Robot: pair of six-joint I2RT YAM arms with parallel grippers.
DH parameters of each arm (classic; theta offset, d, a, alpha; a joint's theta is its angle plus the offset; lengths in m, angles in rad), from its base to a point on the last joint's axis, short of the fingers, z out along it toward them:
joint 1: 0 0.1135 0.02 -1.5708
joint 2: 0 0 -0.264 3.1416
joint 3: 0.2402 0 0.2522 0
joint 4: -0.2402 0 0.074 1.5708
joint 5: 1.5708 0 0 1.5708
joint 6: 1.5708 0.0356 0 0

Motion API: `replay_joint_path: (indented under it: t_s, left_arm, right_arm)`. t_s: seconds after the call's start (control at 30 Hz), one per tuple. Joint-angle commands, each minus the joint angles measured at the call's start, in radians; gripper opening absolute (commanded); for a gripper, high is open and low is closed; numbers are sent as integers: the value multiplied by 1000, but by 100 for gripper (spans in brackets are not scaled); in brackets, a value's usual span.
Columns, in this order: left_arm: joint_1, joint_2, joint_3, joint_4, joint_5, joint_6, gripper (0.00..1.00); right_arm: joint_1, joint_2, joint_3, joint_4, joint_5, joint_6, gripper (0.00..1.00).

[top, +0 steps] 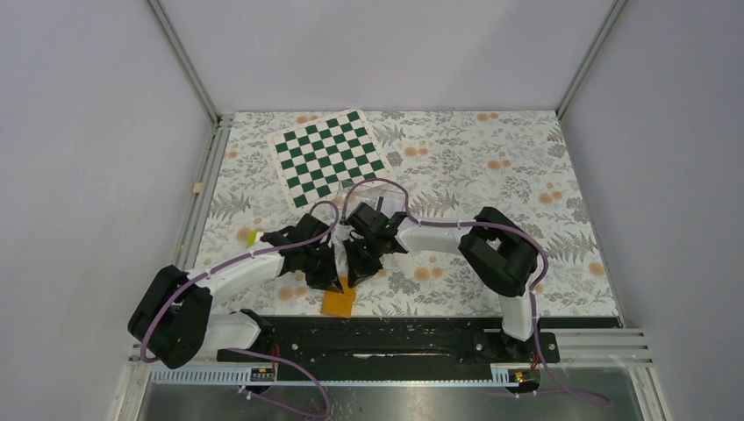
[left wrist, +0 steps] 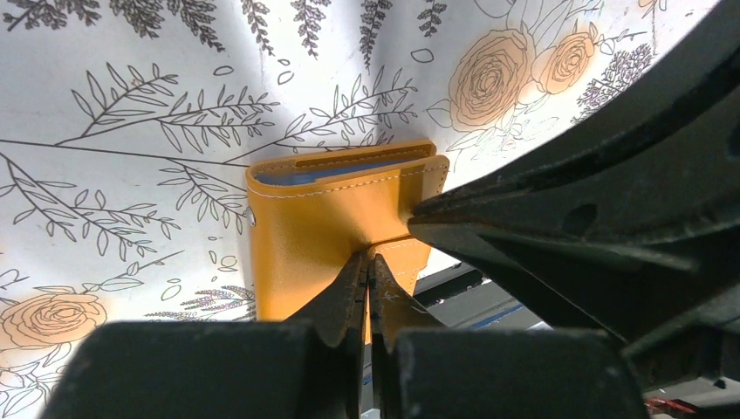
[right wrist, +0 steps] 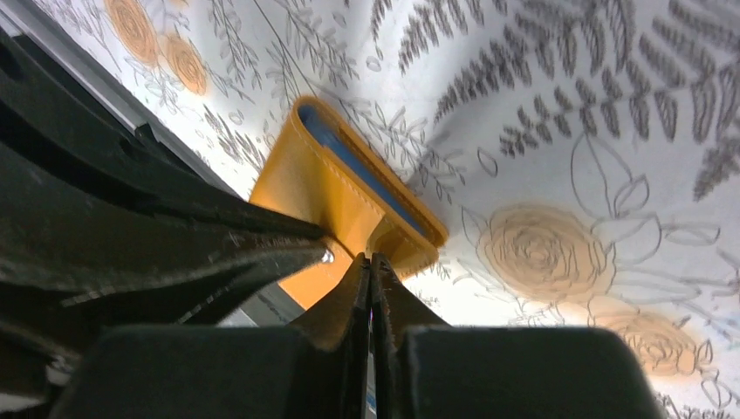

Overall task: Put the credit cards into the card holder
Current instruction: Close the card holder at the center of the board.

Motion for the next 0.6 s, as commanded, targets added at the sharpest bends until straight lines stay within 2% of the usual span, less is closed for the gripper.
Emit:
replay_joint_path:
  t_s: [0.0, 0.13, 0.57]
  left_arm:
    - [-11, 21, -9, -72, -89, 20, 0]
    - [-13, 26, -8, -72, -92, 22, 0]
    - [-15, 23, -10, -72, -94, 20, 0]
  right_arm:
    - [16, -87, -57, -4, -26, 39, 5]
    - [16, -125, -119, 77, -55, 65, 0]
    - [23, -128, -160, 238, -93, 89, 0]
